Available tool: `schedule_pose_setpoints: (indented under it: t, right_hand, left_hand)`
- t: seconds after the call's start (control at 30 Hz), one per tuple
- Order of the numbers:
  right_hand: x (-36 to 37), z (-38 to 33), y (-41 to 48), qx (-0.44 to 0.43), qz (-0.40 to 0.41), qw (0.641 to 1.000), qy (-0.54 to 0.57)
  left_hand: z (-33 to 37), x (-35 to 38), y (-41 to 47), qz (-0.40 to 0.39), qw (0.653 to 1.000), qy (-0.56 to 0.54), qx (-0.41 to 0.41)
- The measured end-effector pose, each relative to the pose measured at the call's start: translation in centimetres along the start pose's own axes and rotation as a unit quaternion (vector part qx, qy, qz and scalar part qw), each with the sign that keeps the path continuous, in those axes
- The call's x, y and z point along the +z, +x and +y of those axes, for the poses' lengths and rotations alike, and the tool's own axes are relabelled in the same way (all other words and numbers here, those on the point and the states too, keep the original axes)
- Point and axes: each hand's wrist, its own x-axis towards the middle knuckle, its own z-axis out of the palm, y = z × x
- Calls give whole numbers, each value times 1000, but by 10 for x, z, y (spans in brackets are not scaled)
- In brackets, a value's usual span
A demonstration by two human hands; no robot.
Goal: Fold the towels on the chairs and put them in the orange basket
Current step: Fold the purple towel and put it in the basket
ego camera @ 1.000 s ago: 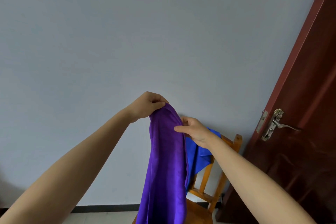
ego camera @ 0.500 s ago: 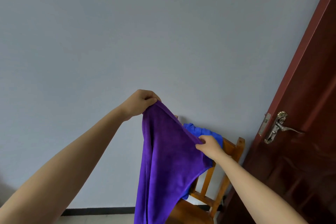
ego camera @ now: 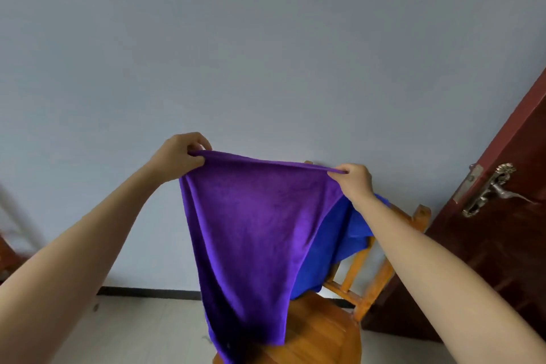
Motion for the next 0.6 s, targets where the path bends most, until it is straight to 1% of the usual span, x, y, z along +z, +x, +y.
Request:
schedule_pose_setpoints:
  t: [0.1,0.2,0.33,0.47,0.6]
  right_hand:
    - [17,-35,16,-13,6,998,61]
    - [32,-65,30,-21,8,992,122]
    - [36,-89,37,-41,-12,981,192]
    - [27,-90,35,-34,-48,977,205]
    - [2,-79,26,-14,-114,960,257]
  left_hand:
    - [-13,-21,-6,85,992,-88,-30]
    - [-25,-43,-11,138,977,-153,-47]
    - [-23,-65,-26,167,968,-185,-33]
    - [-7,-65,-48,165,969,-180,-29]
    - [17,-55,-74,166,968,-185,-31]
